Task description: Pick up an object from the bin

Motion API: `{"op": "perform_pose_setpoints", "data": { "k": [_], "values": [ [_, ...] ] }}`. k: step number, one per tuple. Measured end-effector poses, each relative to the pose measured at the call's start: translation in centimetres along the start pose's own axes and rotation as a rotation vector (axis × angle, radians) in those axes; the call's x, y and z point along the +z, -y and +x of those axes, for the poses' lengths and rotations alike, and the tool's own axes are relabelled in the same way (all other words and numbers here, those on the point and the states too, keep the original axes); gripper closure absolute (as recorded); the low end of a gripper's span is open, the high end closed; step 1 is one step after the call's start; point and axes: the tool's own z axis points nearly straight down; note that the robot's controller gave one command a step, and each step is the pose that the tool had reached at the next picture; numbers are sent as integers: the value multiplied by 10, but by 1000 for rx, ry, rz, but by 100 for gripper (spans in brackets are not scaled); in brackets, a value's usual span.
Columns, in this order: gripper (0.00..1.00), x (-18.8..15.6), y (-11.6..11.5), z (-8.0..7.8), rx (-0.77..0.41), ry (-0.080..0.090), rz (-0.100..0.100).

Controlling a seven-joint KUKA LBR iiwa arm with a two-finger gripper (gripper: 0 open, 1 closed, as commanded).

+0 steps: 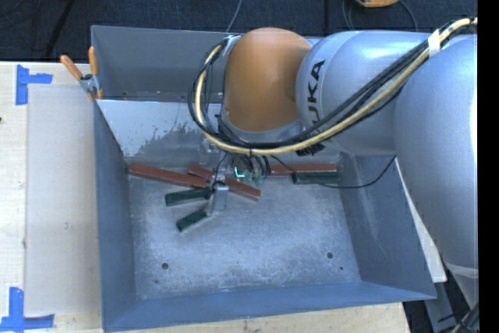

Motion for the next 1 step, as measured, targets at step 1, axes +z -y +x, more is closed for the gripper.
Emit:
{"op": "perform_pose_setpoints", "data": {
  "k": [1],
  "values": [
    [0, 89, 2, -16, -109, 4, -1]
  ]
}}
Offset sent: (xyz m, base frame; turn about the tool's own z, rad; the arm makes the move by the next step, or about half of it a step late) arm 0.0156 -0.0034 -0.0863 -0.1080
